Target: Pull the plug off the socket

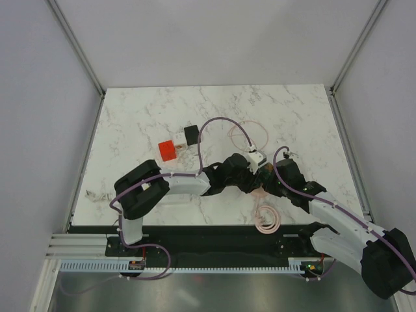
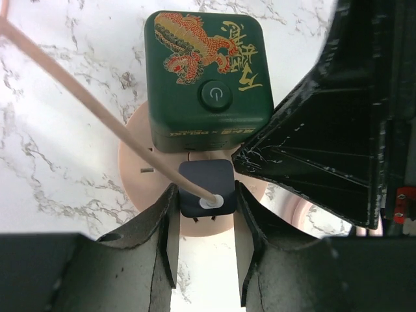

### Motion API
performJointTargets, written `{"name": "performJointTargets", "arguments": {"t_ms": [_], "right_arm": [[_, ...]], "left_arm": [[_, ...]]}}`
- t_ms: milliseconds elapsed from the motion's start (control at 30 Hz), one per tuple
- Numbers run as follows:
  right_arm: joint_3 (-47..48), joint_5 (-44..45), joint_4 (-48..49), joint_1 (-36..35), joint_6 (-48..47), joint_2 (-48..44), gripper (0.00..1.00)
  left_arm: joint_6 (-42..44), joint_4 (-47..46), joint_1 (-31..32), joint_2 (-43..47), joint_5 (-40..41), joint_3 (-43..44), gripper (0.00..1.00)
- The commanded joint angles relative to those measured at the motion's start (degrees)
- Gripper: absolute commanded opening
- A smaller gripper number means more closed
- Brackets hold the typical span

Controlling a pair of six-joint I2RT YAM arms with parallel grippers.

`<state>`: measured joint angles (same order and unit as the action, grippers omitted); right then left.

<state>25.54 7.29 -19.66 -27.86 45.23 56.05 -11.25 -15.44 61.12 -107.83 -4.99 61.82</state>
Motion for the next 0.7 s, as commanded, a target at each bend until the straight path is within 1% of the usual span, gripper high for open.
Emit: {"name": "performJointTargets", "arguments": {"t_ms": [0, 33, 67, 100, 133, 200, 233, 300, 333, 367, 400, 433, 467, 500, 567, 600, 633, 667], "right_arm": [[-2.2, 0.2, -5.3, -0.1, -0.9, 2.3, 0.29], [-2.2, 0.1, -5.6, -0.1, -1.0, 2.5, 0.3], [-2.2, 0.0, -5.7, -0.1, -1.2, 2.6, 0.3], [-2.2, 0.0, -5.9, -0.1, -1.4, 2.7, 0.3], [-2.1, -0.1, -6.3, -0.1, -1.4, 2.5, 0.31], [-2.1, 0.4, -6.6, -0.1, -1.6, 2.3, 0.31], [-2.1, 0.3, -6.9, -0.1, -1.6, 2.1, 0.31], [-1.9, 0.0, -7.0, -0.1, -1.9, 2.6, 0.31], [-1.8, -0.3, -7.0, -0.1, -1.8, 2.9, 0.3], [-1.5, -0.5, -7.0, -0.1, -2.1, 3.4, 0.3], [-1.4, -0.9, -7.1, -0.3, -2.4, 4.2, 0.3], [-1.2, -1.0, -7.1, -0.2, -2.4, 4.4, 0.3], [-1.0, -1.0, -7.1, -0.1, -2.5, 4.7, 0.3], [-0.9, -1.1, -7.1, -0.2, -2.5, 4.9, 0.3], [-0.9, -1.1, -7.1, -0.2, -2.3, 4.9, 0.29], [-0.9, -1.1, -7.1, -0.3, -2.3, 4.7, 0.29], [-1.0, -1.2, -7.1, -0.2, -2.0, 4.5, 0.29], [-1.1, -1.3, -7.1, -0.2, -2.0, 4.6, 0.29]], "left_arm": [[-14.7, -18.0, -1.1, 4.7, -16.2, -0.4, 0.02], [-17.6, -24.3, -3.0, 4.0, -18.2, -1.7, 0.02], [-24.1, -27.2, -4.0, 3.1, -23.7, -1.8, 0.02], [-26.4, -28.6, -4.8, 1.1, -25.8, -1.4, 0.02], [-26.5, -24.5, -4.7, 1.0, -26.5, 0.3, 0.02], [-14.6, -13.0, -2.2, 3.5, -18.0, 2.9, 0.02], [-4.3, -3.6, 1.3, 3.9, -8.7, 6.6, 0.02], [2.0, 1.2, 3.7, 3.5, -2.9, 9.3, 0.02], [3.8, 1.9, 5.0, 3.2, -0.7, 9.7, 0.02], [6.7, 1.8, 5.7, 3.1, 3.2, 9.5, 0.02], [8.2, 0.9, 6.2, 3.2, 4.8, 8.9, 0.02], [11.0, -1.1, 7.2, 3.6, 7.7, 6.4, 0.02], [13.1, -6.6, 7.6, 4.1, 8.4, 4.5, 0.02], [13.9, -9.9, 7.8, 4.6, 8.7, 2.5, 0.02], [15.6, -15.6, 7.9, 6.5, 7.0, -2.9, 0.02], [16.3, -22.7, 7.8, 7.0, 5.8, -4.7, 0.02], [17.3, -25.5, 7.8, 7.7, 3.1, -7.6, 0.02], [17.2, -27.1, 7.9, 8.6, 2.8, -8.1, 0.02]]}}
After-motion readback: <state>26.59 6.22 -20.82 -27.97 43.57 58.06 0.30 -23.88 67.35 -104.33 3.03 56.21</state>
